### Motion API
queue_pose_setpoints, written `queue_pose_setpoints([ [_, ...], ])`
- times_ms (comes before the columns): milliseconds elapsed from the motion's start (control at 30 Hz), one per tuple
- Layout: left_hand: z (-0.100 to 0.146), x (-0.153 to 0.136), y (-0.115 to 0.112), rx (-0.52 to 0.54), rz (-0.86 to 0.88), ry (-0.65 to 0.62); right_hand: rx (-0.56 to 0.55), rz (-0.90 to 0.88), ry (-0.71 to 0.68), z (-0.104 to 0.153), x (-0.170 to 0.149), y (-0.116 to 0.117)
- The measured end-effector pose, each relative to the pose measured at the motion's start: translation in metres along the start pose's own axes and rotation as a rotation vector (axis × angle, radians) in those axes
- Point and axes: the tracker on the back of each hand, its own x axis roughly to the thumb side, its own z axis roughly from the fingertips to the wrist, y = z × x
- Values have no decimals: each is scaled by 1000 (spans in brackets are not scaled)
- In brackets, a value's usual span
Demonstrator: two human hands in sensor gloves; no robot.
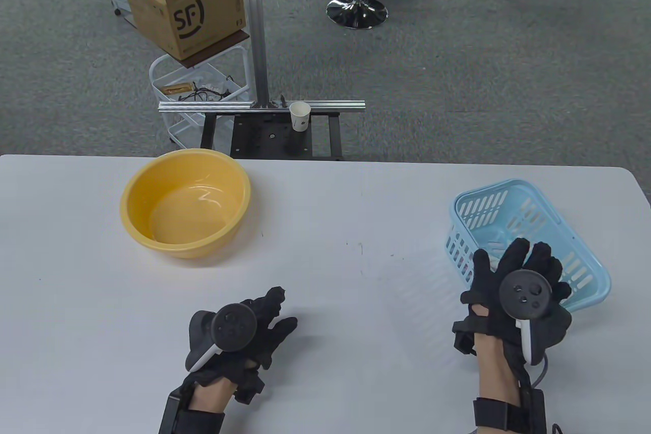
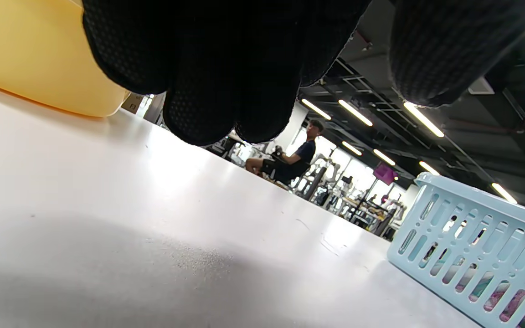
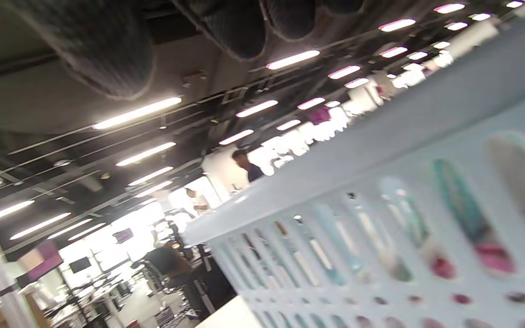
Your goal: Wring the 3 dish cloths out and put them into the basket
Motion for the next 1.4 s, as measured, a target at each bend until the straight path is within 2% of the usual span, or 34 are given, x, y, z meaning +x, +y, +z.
queue_pose_setpoints([
  [300,0,-9,3,18,-17,55,39,-15,-284,28,56,22],
  [533,0,-20,6,30,-21,115,147,-32,-470,63,81,63],
  [667,-1,-26,6,22,18,140,213,-36,-522,81,84,89],
  [900,-4,-32,2,-9,-20,175,355,-9,-571,104,75,127],
  [1400,-6,-41,-5,-68,-103,243,440,62,-638,115,67,145],
])
